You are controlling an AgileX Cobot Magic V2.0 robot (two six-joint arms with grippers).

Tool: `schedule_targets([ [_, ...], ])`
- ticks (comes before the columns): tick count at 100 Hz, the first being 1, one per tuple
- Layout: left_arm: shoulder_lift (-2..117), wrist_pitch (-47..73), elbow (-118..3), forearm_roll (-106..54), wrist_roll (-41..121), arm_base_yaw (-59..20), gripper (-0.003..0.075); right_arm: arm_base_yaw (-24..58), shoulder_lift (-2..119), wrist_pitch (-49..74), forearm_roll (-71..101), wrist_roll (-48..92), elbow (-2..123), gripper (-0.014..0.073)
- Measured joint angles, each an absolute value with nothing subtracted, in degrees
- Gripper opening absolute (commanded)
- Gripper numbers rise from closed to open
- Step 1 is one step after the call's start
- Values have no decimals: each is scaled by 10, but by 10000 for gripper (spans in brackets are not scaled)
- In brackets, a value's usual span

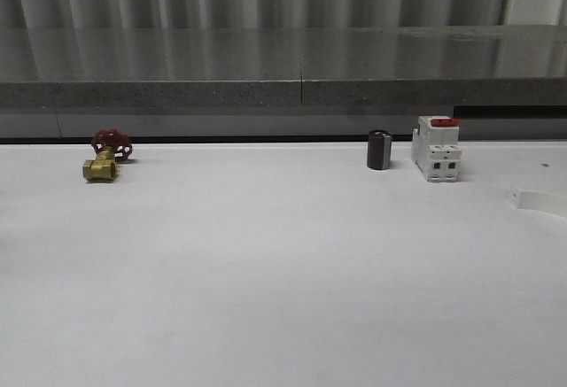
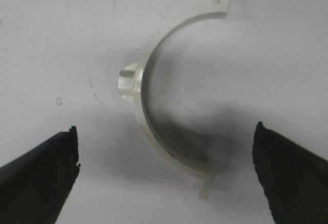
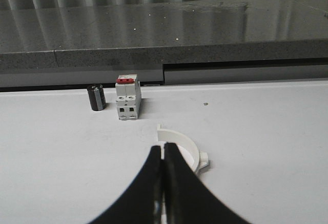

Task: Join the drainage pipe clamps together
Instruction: 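Close the left gripper on the half-clamp's end tab and lift it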

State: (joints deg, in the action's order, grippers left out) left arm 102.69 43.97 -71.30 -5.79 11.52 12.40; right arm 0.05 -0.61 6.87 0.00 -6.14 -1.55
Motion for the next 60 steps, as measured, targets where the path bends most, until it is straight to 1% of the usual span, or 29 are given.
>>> schedule_targets([
  [26, 1122, 435, -770, -58, 126, 124, 661, 0, -6, 69, 0, -61, -16, -117],
  [60, 1151, 428, -774, -39, 127, 124, 661, 0, -6, 69, 0, -61, -16, -117],
])
